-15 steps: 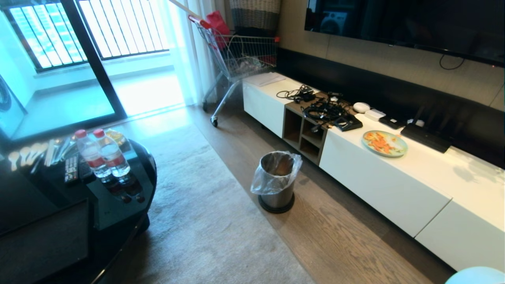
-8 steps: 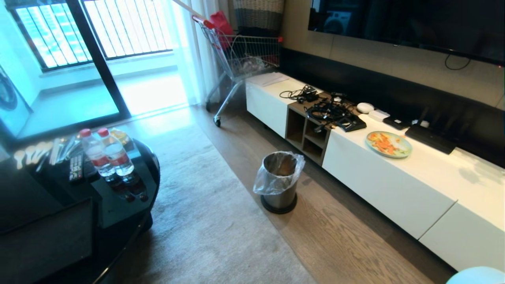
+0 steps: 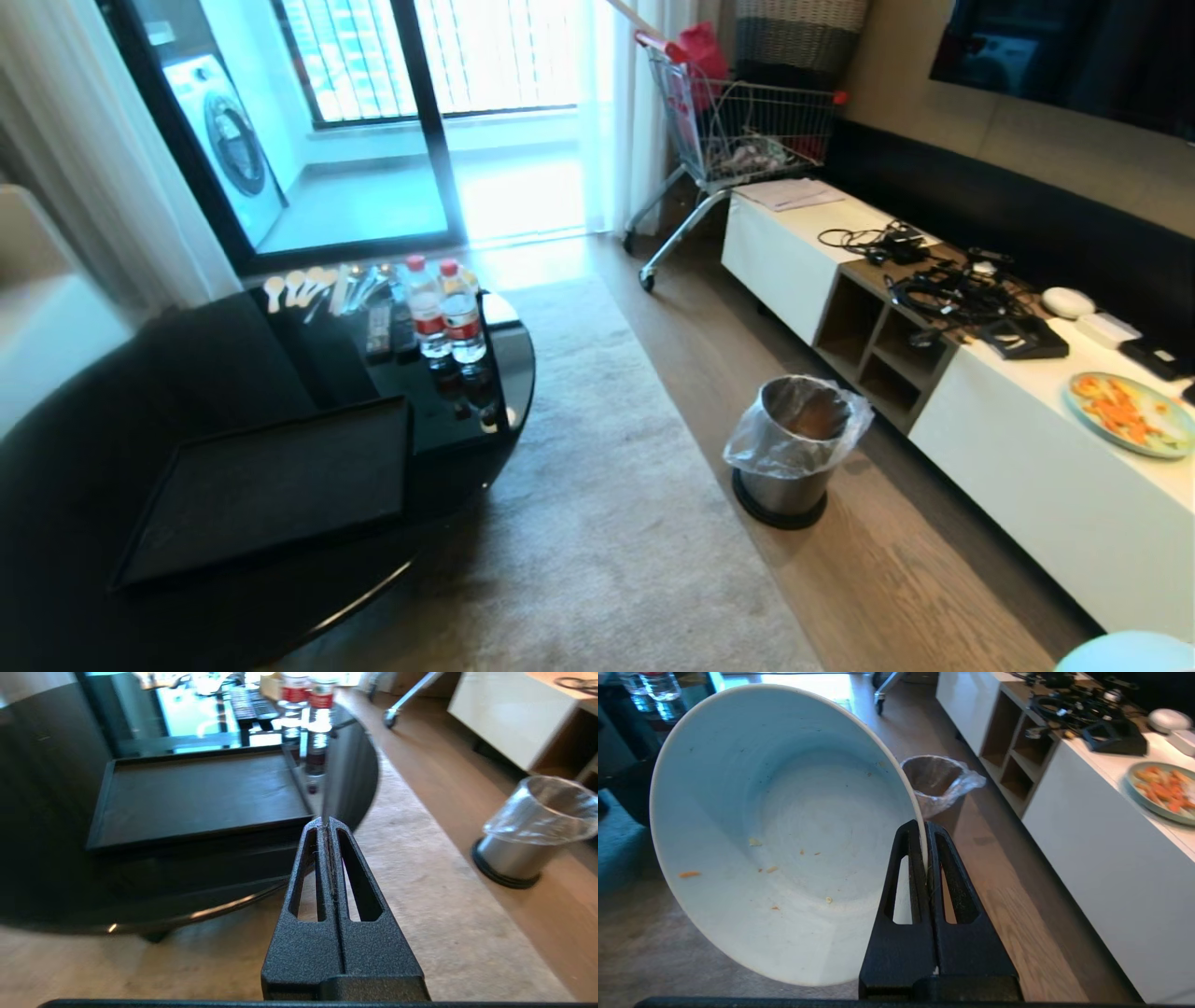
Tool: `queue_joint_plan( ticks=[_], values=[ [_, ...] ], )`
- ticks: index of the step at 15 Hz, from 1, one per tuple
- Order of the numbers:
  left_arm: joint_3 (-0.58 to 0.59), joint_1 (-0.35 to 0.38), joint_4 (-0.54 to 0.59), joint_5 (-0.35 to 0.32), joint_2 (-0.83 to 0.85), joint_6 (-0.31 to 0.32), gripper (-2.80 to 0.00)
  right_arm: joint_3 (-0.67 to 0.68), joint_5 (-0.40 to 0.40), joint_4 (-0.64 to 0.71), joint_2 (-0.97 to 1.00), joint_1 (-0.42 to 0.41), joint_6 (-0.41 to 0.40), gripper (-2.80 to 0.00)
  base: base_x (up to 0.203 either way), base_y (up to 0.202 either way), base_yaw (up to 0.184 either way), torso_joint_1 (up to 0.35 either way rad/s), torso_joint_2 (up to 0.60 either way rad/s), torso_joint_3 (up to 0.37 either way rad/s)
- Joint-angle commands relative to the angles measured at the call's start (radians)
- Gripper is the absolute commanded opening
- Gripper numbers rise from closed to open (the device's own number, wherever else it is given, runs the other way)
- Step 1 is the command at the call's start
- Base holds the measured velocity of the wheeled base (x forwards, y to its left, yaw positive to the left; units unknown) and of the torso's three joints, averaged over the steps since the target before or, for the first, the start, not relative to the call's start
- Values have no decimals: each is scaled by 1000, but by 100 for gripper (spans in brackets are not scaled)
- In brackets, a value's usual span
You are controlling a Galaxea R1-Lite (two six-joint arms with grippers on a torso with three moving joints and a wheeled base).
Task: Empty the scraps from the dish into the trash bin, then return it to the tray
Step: Put the bowl back to the table
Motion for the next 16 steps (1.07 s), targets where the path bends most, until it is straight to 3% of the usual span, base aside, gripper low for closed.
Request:
queue_joint_plan(
  ticks=[1, 16],
  values=[
    [0, 0, 0, 1, 0, -1, -280, 0, 1, 0, 2, 1, 0, -280, -1, -11, 167, 6, 6, -2],
    [0, 0, 0, 1, 0, -1, -280, 0, 1, 0, 2, 0, -1, -280, -2, -10, 167, 3, 3, 2]
  ],
)
